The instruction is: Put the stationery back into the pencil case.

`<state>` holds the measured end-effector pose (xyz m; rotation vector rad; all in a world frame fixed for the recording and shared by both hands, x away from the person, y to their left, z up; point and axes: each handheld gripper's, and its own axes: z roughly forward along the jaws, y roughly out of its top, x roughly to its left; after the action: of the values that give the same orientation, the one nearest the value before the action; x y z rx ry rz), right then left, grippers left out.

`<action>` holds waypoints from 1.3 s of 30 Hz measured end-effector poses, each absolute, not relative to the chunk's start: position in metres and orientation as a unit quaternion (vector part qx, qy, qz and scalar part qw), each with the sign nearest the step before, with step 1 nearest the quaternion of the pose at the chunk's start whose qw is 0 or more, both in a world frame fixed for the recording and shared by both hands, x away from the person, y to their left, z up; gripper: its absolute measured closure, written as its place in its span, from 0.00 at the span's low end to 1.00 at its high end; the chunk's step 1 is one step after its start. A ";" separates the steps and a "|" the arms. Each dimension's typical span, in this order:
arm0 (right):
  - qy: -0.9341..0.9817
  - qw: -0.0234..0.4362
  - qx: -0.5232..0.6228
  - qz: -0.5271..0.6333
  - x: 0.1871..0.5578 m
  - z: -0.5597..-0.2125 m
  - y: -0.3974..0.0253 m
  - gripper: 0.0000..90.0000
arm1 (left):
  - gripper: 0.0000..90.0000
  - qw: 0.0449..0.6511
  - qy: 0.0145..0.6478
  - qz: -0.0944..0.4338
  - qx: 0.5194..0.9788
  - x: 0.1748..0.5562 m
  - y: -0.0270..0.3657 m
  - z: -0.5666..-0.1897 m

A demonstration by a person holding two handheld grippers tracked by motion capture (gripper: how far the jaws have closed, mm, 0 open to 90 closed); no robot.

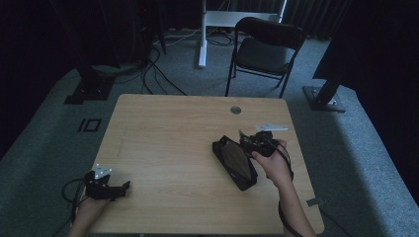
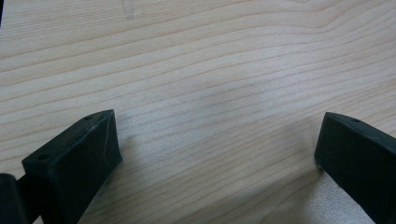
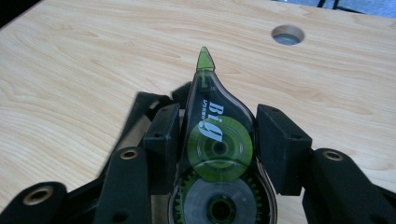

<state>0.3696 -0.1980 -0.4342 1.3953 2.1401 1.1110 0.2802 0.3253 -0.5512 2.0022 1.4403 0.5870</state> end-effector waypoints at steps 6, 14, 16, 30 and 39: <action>0.761 0.164 0.487 0.395 0.365 -0.440 -0.185 0.57 | 0.00 0.299 0.542 0.221 0.754 0.280 0.325 -0.551; 0.776 0.143 0.486 0.377 0.365 -0.457 -0.165 0.57 | 0.00 0.299 0.542 0.221 0.754 0.280 0.325 -0.551; 0.777 0.140 0.487 0.373 0.366 -0.459 -0.164 0.57 | 0.00 0.299 0.542 0.221 0.754 0.280 0.325 -0.551; 0.794 0.127 0.493 0.332 0.375 -0.480 -0.154 0.57 | 0.00 0.299 0.542 0.221 0.754 0.280 0.325 -0.551; 0.799 0.123 0.497 0.315 0.377 -0.484 -0.152 0.57 | 0.00 0.299 0.542 0.221 0.754 0.280 0.325 -0.551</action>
<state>0.3772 -0.1523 -0.4841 1.4506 2.3304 0.9192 0.2802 0.3253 -0.5512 2.0021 1.4402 0.5872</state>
